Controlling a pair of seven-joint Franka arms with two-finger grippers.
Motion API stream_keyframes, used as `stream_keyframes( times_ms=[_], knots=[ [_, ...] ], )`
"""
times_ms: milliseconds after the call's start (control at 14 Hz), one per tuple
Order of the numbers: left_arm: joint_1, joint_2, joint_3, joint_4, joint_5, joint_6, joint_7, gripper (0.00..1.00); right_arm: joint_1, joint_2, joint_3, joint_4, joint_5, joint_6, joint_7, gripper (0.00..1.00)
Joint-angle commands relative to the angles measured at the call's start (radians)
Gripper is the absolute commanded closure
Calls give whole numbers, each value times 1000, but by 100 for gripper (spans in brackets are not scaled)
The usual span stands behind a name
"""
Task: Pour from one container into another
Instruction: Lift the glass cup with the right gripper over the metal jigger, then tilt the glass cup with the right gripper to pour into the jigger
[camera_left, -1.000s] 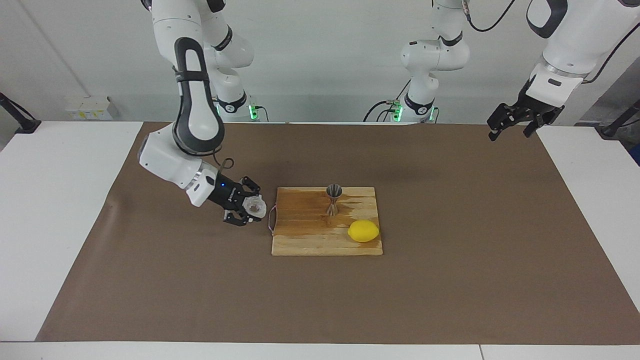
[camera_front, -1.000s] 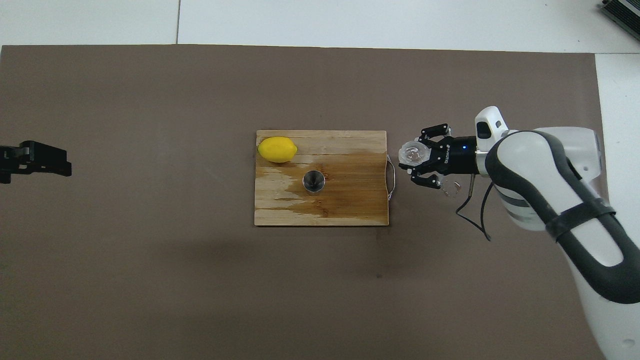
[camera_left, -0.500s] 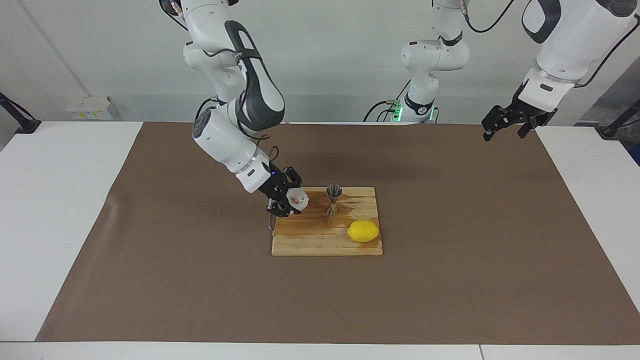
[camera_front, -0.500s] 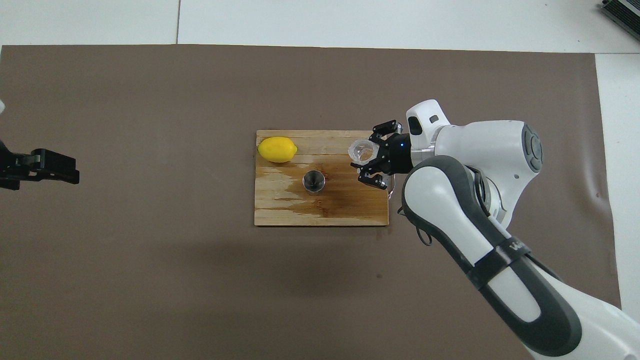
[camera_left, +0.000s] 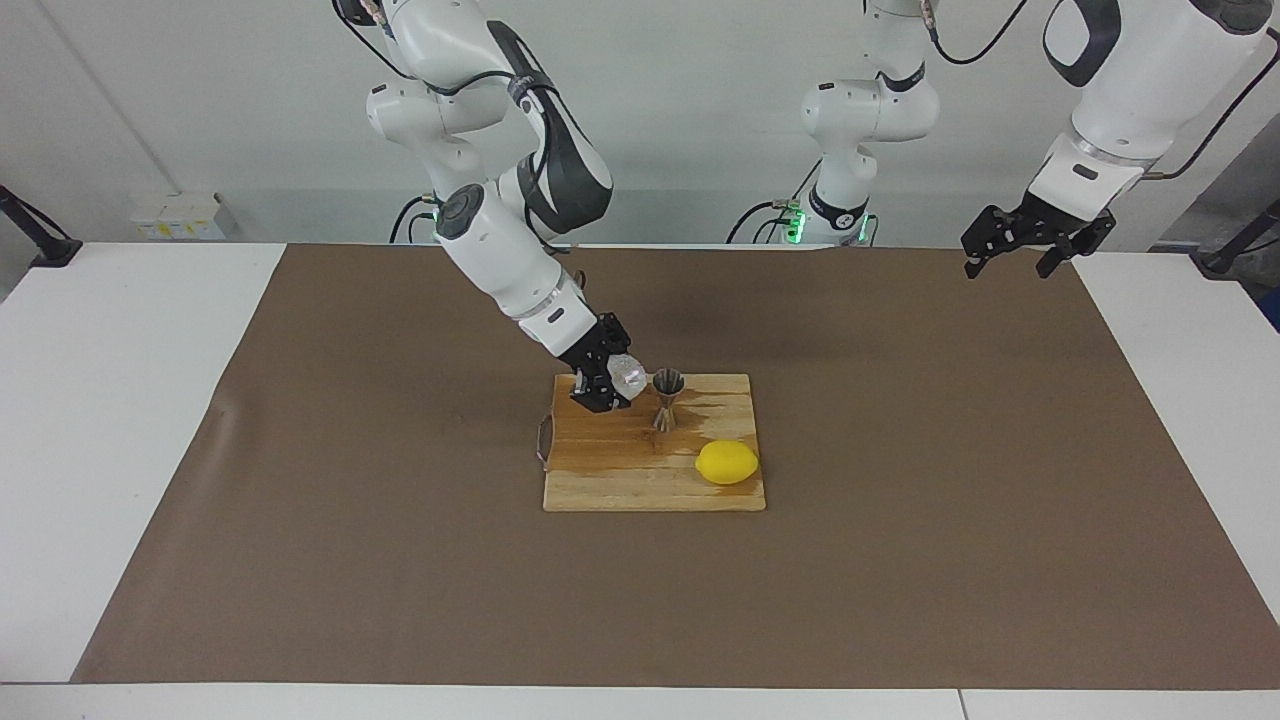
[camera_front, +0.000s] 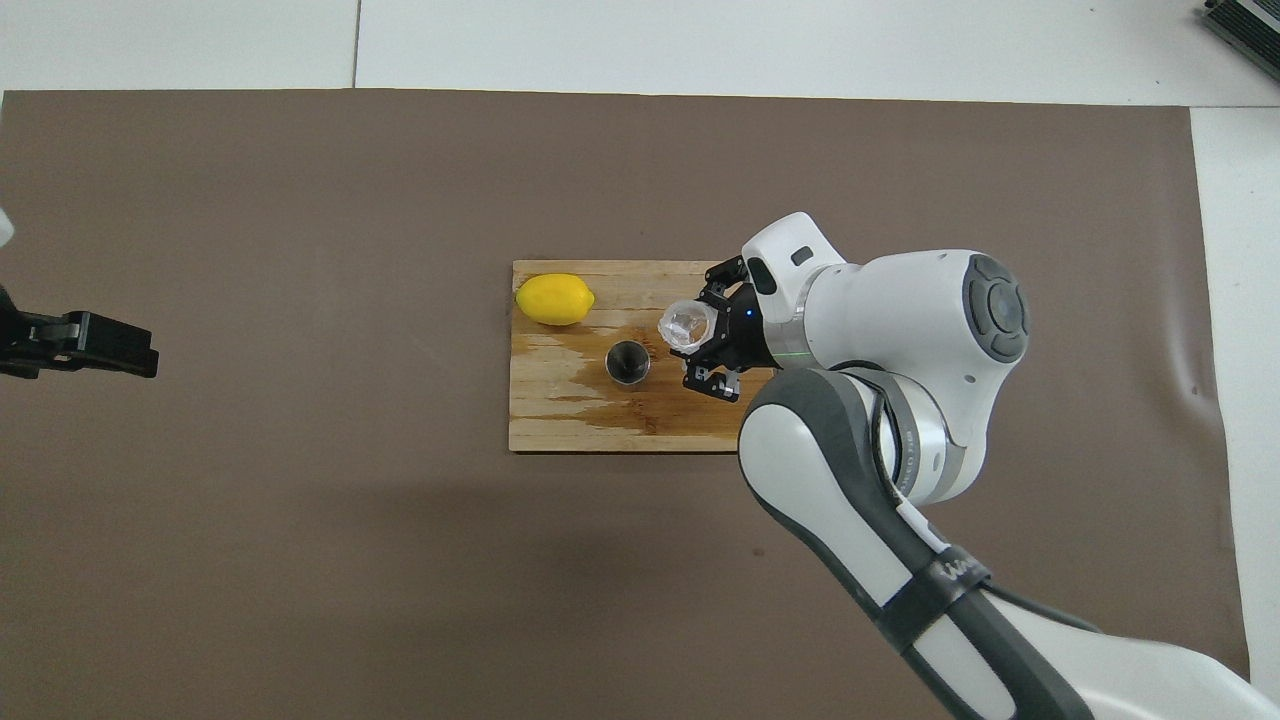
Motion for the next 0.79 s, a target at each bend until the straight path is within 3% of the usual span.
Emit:
stream_keyframes(
  times_ms=[0,714],
  knots=[
    [6,-31,-1,-33,1,9,16,0,16,-10,0,-1,-147,-6,115,88],
    [8,-30,-1,-29,1,4,5,0,80,-46,1,8,-490,-70,341,88]
  ],
)
